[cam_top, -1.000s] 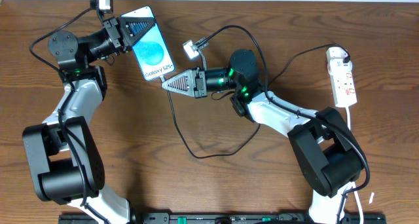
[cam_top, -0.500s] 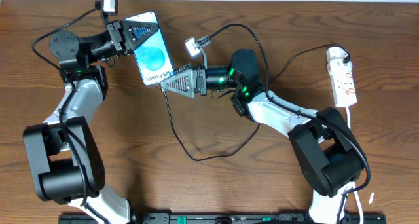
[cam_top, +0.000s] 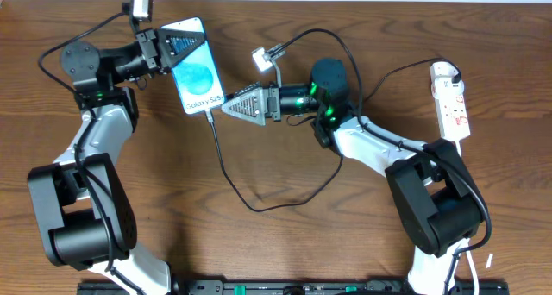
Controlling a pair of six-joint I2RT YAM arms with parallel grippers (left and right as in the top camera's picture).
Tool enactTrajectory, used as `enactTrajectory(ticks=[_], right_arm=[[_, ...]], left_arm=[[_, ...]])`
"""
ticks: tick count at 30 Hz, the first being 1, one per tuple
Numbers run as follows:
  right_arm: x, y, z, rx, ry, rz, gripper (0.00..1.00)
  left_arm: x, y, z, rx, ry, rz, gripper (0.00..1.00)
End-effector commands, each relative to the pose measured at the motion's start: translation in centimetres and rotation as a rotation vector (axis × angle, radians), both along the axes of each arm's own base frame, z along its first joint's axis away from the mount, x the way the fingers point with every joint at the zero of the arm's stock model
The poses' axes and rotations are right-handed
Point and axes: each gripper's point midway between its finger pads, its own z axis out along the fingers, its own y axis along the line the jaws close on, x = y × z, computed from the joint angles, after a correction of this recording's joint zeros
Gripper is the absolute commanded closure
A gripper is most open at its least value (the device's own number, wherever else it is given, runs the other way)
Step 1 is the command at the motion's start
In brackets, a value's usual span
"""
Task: Plug charger to phone and switch on socket
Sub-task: 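Open the right gripper and pull it away from the plugged phone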
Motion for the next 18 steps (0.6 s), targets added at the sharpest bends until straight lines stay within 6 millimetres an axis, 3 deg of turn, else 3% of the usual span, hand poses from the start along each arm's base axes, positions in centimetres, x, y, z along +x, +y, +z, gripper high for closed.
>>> enactTrajectory(ticks=[1, 18], right_arm=[[0.5, -0.9, 0.0, -0.006, -0.058, 0.005, 0.01], [3.1, -4.1, -11.8, -0.424, 0.2, -0.234, 0.03]], left_arm=[[-0.3, 0.7, 1.0, 0.015, -0.043, 0.012, 0.93], [-0.3, 0.7, 1.0, 0.015, -0.044, 0.012, 0.93]])
